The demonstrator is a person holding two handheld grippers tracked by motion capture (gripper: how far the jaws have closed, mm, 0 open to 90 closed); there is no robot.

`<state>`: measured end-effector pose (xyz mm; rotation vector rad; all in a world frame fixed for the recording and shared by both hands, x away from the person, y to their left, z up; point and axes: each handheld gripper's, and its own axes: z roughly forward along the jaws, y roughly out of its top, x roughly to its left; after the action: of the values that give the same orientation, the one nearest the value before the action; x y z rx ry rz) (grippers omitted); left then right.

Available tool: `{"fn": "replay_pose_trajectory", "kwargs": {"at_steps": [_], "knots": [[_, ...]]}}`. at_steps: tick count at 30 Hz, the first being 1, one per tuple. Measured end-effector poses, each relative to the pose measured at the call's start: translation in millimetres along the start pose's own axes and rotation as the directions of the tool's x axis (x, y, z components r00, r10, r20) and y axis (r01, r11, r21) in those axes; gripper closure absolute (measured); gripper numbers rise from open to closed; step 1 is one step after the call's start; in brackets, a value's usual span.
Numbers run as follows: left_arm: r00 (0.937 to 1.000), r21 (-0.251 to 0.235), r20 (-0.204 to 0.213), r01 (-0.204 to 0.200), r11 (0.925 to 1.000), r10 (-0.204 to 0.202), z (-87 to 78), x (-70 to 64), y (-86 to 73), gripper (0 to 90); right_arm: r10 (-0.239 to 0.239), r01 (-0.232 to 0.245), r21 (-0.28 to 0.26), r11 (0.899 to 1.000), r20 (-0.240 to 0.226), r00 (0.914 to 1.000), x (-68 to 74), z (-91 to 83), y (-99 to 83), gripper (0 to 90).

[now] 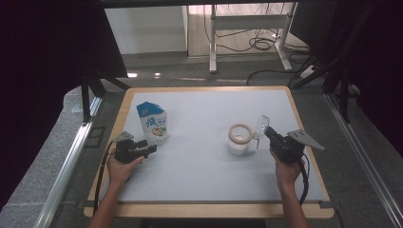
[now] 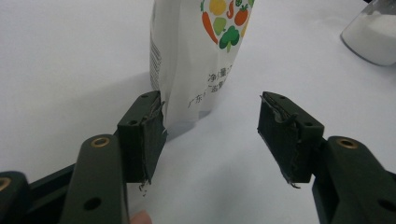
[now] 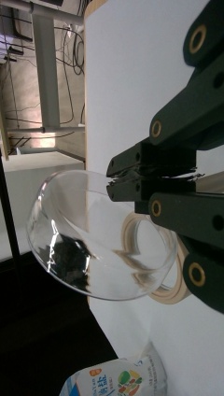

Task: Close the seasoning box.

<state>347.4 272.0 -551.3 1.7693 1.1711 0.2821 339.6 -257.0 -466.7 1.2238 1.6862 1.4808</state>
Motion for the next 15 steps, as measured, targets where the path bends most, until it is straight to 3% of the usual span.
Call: {"fn": "replay_pose_trajectory", "kwargs": {"at_steps": [15], "knots": [[1.0000, 0.006, -0.004, 0.003, 1.0000, -0.003, -2.4, -0.7, -0.4, 40.0, -0.023, 0.023, 0.005, 1.000, -0.034, 0.9992, 16.9, 8.6, 0.8, 86.7]]}}
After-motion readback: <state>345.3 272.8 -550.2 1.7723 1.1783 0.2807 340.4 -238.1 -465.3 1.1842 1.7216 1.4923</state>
